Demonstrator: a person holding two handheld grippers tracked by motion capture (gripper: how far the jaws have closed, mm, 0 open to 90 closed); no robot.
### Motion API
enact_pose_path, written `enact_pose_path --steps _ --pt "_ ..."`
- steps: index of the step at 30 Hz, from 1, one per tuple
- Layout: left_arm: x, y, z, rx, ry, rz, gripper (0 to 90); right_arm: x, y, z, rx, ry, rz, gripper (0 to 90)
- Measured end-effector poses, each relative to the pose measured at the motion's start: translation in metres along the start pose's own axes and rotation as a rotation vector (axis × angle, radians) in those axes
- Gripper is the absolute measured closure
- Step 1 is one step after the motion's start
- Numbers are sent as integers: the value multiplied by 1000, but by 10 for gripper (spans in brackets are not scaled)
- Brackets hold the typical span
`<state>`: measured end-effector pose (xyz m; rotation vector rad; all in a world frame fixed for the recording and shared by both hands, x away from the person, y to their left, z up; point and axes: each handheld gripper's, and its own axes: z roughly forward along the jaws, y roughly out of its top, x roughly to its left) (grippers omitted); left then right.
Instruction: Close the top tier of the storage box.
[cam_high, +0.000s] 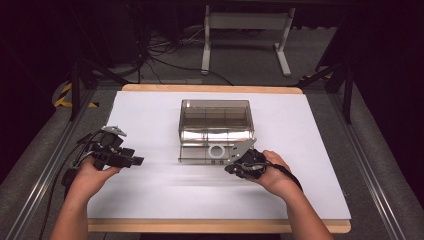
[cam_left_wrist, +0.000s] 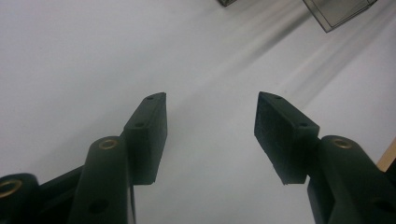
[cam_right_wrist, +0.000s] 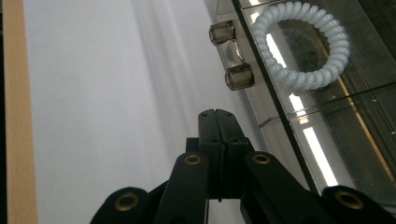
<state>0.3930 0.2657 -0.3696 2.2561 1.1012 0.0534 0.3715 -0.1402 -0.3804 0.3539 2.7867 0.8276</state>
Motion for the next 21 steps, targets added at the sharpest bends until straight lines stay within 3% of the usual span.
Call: enact_pose_path --steps 9,21 --pt "0 -1 -1 -4 -2 -5 448 -2 0 3 -14 -52 15 900" --pt "0 -3 -2 -7 1 -10 448 -2 2 4 -21 -49 18 900"
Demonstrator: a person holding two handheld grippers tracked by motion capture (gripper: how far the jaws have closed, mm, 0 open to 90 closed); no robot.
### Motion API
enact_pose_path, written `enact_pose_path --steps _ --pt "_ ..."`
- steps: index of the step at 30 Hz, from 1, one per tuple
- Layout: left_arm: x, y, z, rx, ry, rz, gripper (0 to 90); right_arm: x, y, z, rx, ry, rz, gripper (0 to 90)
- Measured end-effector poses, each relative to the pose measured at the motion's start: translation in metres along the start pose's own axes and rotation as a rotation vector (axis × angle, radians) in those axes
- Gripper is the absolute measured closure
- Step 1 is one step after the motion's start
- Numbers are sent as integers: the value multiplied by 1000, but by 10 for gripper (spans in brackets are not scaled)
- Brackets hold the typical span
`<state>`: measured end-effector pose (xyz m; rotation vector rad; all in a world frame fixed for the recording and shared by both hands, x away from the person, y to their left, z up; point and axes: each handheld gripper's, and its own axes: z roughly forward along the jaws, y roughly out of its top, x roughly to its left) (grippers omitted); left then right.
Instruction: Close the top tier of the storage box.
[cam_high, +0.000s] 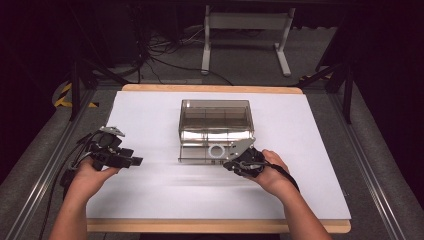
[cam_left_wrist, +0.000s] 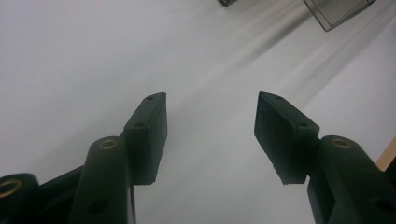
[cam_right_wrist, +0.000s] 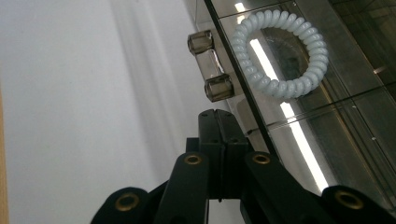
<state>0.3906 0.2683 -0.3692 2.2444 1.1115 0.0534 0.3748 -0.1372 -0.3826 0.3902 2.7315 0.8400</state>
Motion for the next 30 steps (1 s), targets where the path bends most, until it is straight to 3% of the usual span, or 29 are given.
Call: enact_pose_path --steps 13,30 --pt "-1 -6 -3 1 4 -6 446 -3 4 -1 -27 -10 4 900" --pt "0 -23 -13 -1 30 -33 446 -20 7 -1 -57 -37 44 900"
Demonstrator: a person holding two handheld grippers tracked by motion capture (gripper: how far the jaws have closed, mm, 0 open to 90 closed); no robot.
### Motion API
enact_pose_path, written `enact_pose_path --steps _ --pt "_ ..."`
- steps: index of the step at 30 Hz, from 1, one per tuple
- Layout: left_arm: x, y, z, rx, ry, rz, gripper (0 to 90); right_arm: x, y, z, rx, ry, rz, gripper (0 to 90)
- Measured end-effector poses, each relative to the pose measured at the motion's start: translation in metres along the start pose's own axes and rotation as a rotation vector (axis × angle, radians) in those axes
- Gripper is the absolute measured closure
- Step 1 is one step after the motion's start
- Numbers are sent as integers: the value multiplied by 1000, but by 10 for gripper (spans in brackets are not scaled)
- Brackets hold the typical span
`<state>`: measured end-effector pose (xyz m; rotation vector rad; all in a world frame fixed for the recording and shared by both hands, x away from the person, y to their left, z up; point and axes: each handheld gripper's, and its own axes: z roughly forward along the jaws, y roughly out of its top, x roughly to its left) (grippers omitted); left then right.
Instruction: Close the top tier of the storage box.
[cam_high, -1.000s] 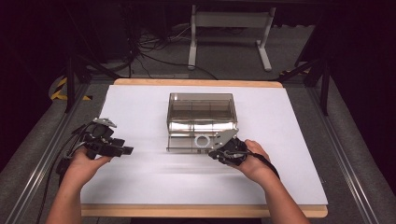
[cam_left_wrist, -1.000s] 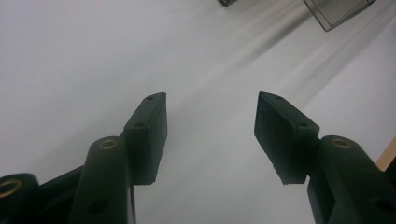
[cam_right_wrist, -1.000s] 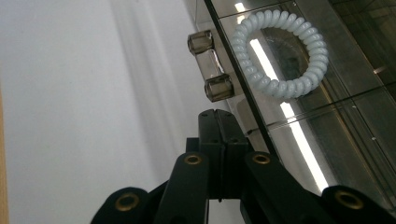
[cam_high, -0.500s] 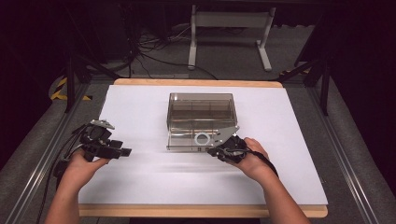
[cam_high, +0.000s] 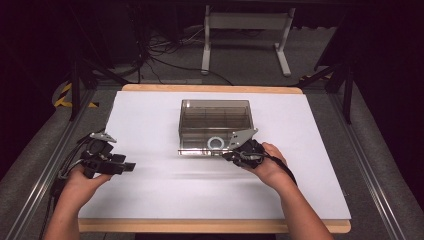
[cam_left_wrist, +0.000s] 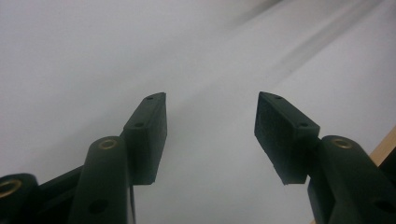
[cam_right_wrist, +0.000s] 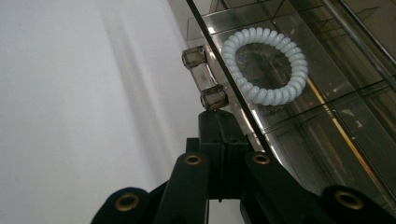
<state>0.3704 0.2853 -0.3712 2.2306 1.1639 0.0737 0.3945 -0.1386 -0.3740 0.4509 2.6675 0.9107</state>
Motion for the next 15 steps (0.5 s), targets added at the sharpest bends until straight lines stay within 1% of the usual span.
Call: enact_pose_path --steps 3,6,8,10,15 --pt "0 -2 -1 0 1 -3 446 -3 1 1 -13 -14 11 900" --pt "0 -3 -2 0 2 -6 446 -4 1 1 -20 -19 13 900" --pt "0 -4 -3 -3 5 -7 446 -5 0 4 -30 -35 10 900" --pt "0 -5 -3 -1 5 -8 446 -5 0 4 -30 -38 11 900" --pt "0 -5 -3 -2 4 -5 446 -5 -1 8 -54 -79 -8 900"
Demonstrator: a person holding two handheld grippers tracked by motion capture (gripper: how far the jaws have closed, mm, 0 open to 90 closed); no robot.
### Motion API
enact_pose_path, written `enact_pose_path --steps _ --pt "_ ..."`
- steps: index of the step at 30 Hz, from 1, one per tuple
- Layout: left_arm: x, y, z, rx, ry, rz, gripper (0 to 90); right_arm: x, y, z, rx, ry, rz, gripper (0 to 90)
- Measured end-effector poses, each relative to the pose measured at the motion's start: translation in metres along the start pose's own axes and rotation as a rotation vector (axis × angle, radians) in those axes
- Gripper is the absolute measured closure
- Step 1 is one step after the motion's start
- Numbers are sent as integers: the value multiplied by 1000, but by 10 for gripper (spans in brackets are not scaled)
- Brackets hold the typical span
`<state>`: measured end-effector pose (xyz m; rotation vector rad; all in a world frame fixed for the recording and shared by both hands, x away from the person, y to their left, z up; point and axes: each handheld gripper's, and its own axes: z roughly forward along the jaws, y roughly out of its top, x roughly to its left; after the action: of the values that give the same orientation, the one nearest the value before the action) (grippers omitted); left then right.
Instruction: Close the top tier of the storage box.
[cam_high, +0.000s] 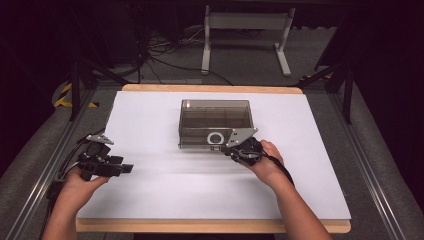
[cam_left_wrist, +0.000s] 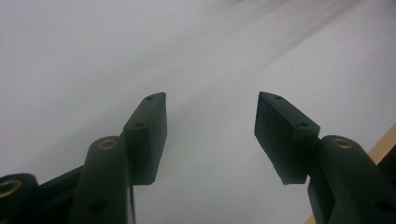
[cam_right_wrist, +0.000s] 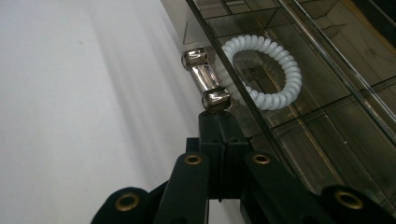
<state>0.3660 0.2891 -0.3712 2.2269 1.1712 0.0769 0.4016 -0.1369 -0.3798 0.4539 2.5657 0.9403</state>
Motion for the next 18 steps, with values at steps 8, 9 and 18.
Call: enact_pose_path --steps 8,9,18 --pt "0 0 1 1 2 -1 445 0 -3 4 -30 -50 -34 900" --pt "0 0 1 1 2 -2 445 0 -4 4 -36 -57 -34 900" --pt "0 1 1 2 -1 -3 445 -1 -6 7 -54 -103 -49 900"
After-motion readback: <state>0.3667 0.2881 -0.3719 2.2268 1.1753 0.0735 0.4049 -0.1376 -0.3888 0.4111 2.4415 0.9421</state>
